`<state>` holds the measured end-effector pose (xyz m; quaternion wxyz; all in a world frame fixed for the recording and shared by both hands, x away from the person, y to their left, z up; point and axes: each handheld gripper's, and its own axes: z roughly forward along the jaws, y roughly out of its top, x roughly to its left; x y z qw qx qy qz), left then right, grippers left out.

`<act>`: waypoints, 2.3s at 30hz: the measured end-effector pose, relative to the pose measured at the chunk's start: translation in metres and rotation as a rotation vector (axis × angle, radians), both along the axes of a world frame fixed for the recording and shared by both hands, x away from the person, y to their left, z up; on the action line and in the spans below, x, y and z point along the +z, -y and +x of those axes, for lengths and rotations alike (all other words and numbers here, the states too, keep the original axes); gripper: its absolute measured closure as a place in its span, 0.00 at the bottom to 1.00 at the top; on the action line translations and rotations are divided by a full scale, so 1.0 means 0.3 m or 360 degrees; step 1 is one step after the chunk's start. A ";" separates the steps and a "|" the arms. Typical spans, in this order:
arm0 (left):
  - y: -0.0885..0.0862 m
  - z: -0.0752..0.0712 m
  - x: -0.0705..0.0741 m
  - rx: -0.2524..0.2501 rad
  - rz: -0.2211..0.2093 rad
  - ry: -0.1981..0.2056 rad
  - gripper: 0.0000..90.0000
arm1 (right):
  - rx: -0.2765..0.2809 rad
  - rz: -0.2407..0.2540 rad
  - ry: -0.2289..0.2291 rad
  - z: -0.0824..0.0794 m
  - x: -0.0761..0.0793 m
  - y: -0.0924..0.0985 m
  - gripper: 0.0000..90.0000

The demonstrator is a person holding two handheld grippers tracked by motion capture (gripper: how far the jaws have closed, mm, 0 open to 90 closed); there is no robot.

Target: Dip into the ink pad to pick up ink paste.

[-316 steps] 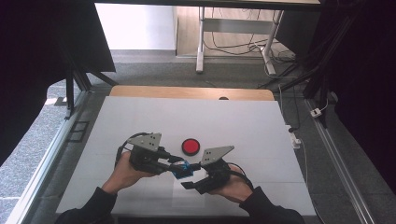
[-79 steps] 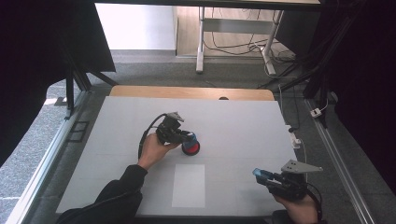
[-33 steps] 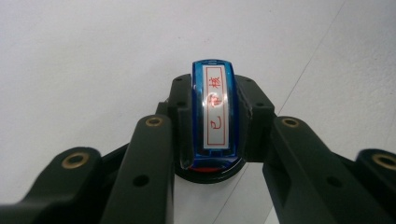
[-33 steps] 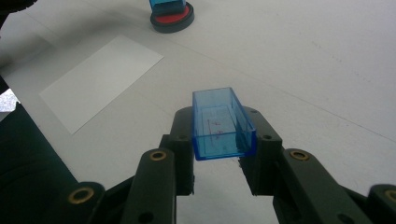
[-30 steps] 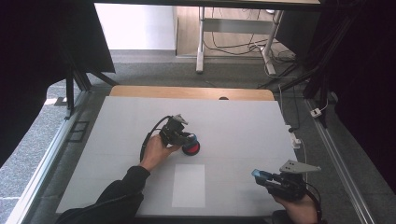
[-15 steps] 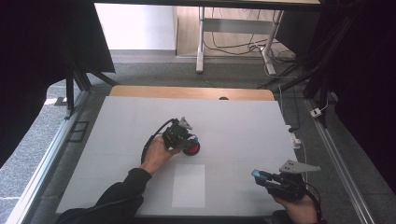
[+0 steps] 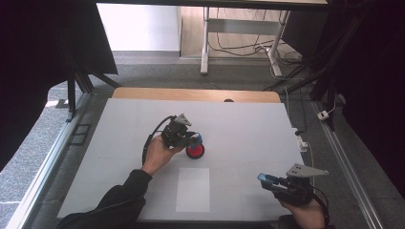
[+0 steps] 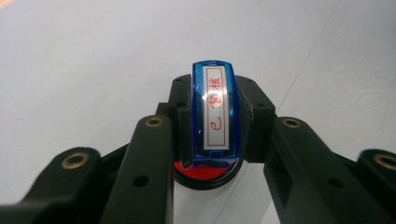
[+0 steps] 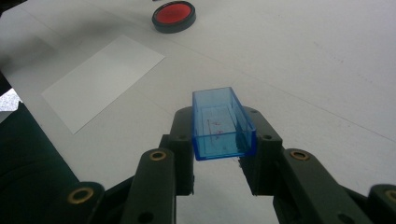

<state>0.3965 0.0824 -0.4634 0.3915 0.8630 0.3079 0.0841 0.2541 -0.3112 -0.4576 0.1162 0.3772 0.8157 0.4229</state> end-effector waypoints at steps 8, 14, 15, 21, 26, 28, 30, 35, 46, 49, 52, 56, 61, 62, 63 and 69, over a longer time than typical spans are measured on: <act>0.002 -0.008 -0.001 -0.0017 0.0007 -0.0001 0.78 | 0.0001 -0.0002 0.0000 0.000 0.000 -0.001 0.75; 0.021 -0.002 -0.046 -0.0025 0.0074 -0.0021 0.78 | 0.0003 0.0000 -0.0002 0.000 0.000 -0.001 0.75; 0.023 0.000 -0.051 -0.0026 0.0073 -0.0029 0.78 | 0.0002 0.0001 -0.0006 -0.001 0.000 -0.001 0.75; 0.036 0.002 -0.072 -0.0034 0.0098 -0.0044 0.78 | 0.0004 0.0000 -0.0005 -0.001 0.000 -0.001 0.75; 0.047 0.001 -0.087 -0.0041 0.0124 -0.0023 0.78 | 0.0004 0.0000 -0.0005 -0.001 0.000 -0.001 0.75; 0.049 0.001 -0.087 -0.0046 0.0136 -0.0019 0.79 | 0.0005 0.0001 -0.0007 -0.001 0.000 -0.001 0.75; 0.055 -0.005 -0.086 -0.0059 0.0165 0.0008 0.79 | 0.0007 -0.0001 -0.0007 -0.001 0.000 -0.001 0.75; 0.075 -0.025 -0.082 -0.0072 0.0255 0.0077 0.79 | 0.0007 0.0000 -0.0009 -0.001 0.000 -0.001 0.75; 0.049 0.009 -0.088 -0.0029 0.0126 -0.0071 0.79 | 0.0012 -0.0008 -0.0014 0.001 -0.001 -0.002 0.75; 0.041 0.019 -0.090 -0.0024 0.0094 -0.0110 0.79 | 0.0007 -0.0014 -0.0014 0.001 -0.001 -0.002 0.75; 0.030 0.030 -0.092 -0.0023 0.0058 -0.0151 0.79 | 0.0006 -0.0003 -0.0016 0.002 -0.002 -0.003 0.75; 0.015 0.041 -0.099 -0.0001 -0.0008 -0.0209 0.79 | 0.0004 -0.0013 -0.0014 0.002 -0.001 -0.004 0.75; 0.013 0.040 -0.100 0.0003 -0.0011 -0.0214 0.79 | 0.0006 -0.0011 -0.0015 0.002 -0.001 -0.003 0.75; 0.017 0.037 -0.098 0.0003 0.0003 -0.0200 0.79 | 0.0009 -0.0006 -0.0017 0.002 -0.002 -0.003 0.75; 0.022 0.032 -0.096 0.0000 0.0023 -0.0183 0.79 | 0.0007 -0.0011 -0.0015 0.002 -0.001 -0.003 0.75; 0.051 0.004 -0.088 0.0001 0.0136 -0.0081 0.79 | 0.0013 -0.0017 -0.0017 0.001 -0.001 -0.005 0.75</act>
